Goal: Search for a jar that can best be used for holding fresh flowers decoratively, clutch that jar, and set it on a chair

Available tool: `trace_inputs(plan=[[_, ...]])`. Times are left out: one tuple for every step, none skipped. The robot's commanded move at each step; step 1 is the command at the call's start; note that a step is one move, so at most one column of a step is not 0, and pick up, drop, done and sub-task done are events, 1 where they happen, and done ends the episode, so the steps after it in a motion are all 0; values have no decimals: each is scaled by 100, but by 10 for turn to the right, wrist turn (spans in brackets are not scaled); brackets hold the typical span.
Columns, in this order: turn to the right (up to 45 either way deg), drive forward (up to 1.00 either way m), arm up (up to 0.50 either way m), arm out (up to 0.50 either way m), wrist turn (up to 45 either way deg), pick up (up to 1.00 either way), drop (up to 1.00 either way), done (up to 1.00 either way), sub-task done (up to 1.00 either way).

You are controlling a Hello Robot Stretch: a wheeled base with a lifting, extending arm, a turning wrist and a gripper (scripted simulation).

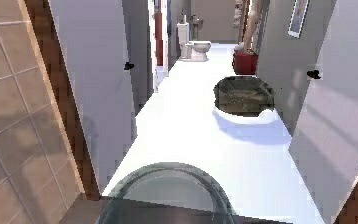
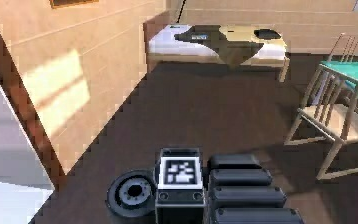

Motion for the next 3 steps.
trace_inputs(plan=[[0,100,0,0,0,0,0,0,0],[0,100,0,0,0,0,0,0,0],[0,100,0,0,0,0,0,0,0]])
